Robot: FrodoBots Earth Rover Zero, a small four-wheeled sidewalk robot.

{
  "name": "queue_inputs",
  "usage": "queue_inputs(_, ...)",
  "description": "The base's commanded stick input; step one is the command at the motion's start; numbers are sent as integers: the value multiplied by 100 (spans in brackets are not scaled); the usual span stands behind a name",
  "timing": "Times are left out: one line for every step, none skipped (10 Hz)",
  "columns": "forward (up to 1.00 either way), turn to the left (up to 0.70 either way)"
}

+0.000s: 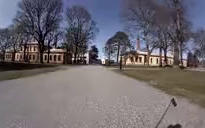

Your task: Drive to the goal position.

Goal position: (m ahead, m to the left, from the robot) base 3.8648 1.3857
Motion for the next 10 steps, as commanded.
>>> queue_inputs(85,0)
queue_inputs(85,0)
queue_inputs(85,0)
queue_inputs(85,0)
queue_inputs(85,0)
queue_inputs(85,0)
queue_inputs(85,0)
queue_inputs(85,0)
queue_inputs(85,0)
queue_inputs(85,0)
